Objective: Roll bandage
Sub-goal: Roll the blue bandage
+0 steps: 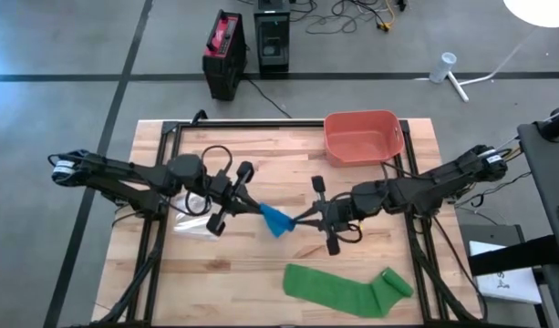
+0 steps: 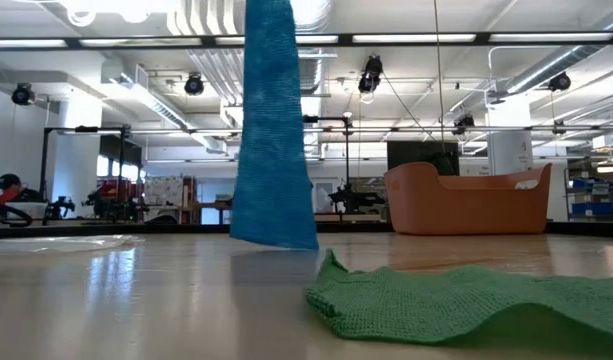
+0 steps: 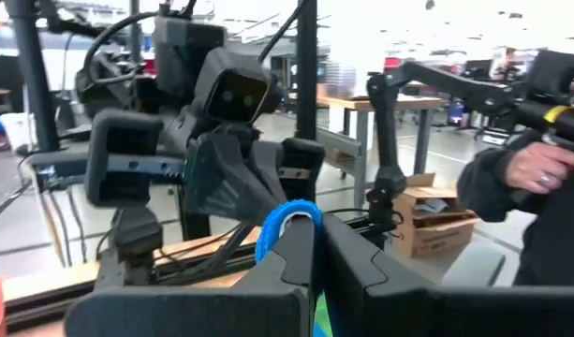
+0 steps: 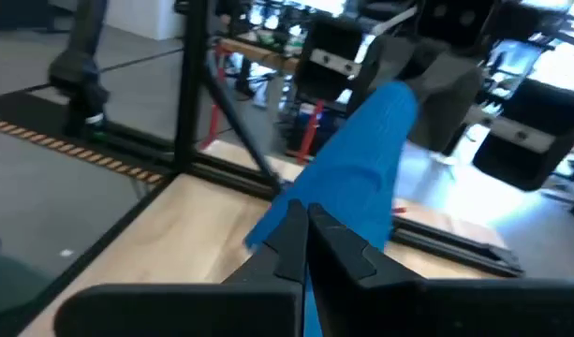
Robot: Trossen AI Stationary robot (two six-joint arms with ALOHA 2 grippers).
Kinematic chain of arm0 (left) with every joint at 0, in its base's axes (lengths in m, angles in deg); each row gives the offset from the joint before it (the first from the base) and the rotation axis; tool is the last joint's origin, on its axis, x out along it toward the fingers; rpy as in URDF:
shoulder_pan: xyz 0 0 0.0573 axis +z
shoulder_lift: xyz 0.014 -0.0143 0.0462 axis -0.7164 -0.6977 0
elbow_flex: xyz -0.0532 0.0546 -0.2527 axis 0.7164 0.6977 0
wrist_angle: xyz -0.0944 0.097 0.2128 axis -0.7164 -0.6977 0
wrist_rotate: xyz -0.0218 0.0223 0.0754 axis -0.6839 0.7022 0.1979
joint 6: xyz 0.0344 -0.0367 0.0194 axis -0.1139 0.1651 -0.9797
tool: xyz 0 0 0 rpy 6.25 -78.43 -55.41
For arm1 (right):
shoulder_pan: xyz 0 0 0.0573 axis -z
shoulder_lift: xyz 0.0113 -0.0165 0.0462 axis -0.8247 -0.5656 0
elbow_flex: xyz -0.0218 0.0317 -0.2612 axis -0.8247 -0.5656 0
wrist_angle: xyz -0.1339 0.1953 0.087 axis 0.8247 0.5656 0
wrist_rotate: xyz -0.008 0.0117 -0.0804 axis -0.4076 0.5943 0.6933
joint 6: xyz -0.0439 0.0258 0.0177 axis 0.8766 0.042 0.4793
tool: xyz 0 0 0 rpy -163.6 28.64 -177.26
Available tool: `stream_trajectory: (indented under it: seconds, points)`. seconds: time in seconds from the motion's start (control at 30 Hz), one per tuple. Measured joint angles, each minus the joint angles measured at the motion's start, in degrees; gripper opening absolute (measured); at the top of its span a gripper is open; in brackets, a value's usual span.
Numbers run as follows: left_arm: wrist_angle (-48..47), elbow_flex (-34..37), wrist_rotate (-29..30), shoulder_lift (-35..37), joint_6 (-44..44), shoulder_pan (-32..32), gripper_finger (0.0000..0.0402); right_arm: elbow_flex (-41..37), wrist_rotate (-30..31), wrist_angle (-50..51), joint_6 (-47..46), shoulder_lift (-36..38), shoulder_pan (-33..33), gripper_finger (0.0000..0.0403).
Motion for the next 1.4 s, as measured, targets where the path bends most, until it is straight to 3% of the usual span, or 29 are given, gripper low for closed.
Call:
stream_trajectory:
  seconds: [0.2,0.4,0.6,0.77,0.93,1.07,1.4]
  points:
    - [4.03,-0.42,-0.29,0.15,0.04,-2.57,0.0,-0.39,0.46,2.49,3.9,-0.06,-3.56,0.0002]
    - [9.12,-0.26,3.05,-0.22,5.32,-3.05,0.0,-0.35,13.67,0.3,7.48,0.94,-9.18,0.0011]
    - [9.0,-0.28,11.8,-1.29,8.83,-3.07,0.0,-0.35,17.59,-3.98,5.01,0.37,-10.59,0.007]
    - [10.57,-0.28,12.33,-2.75,11.53,-3.14,0.0,-0.38,33.51,-4.34,0.68,0.24,-10.04,0.0135]
    - [12.77,-0.26,12.37,-3.69,11.67,-3.14,0.0,-0.57,28.3,-5.02,-2.08,0.21,-8.35,0.018]
    - [13.56,-0.24,12.41,-4.38,11.67,-3.14,0.0,-0.7,25.06,-8.02,-1.3,-0.27,-6.86,0.0192]
    - [16.8,-0.2,14.47,-5.73,13.58,-3.14,0.0,-0.76,26.95,-17.54,1.62,-4.81,-5.34,0.0156]
